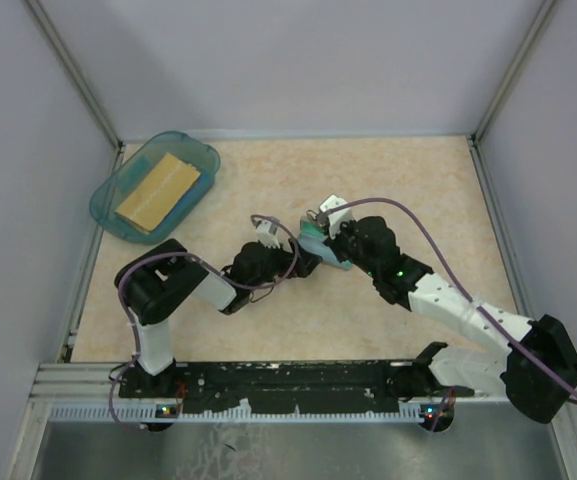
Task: Organize the sunglasses
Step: Adjust the sunglasses case at the center of the board.
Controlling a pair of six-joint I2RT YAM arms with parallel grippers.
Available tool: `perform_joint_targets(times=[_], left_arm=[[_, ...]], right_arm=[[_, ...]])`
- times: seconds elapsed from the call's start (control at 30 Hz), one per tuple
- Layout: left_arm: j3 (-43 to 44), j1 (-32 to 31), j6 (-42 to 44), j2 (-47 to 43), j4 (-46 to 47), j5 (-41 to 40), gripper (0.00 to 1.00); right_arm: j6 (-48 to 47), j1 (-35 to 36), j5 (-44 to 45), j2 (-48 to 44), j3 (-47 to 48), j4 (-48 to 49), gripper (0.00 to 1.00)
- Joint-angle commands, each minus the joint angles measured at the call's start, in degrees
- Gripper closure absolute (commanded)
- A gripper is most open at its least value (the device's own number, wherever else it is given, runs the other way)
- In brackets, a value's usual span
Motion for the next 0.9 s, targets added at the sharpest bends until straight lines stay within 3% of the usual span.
perform_joint_targets(times=[0.0, 0.57, 0.87], left_arm=[[1.33, 1.53, 0.53, 1.71, 1.75, -0.08, 0.00], [8.85, 2.86, 1.41, 5.90, 0.15, 2.14, 0.00], [-5.09, 3.37, 0.37, -7.69, 0.56, -0.25, 0.00]], right_arm=[[0.34, -0.54, -0.61, -1.85, 0.29, 2.24, 1.00], [2.14, -1.05, 0.70, -2.38, 0.87, 0.35, 1.00], [4.37, -2.12, 0.16, 0.57, 2.23, -0.36, 1.00]])
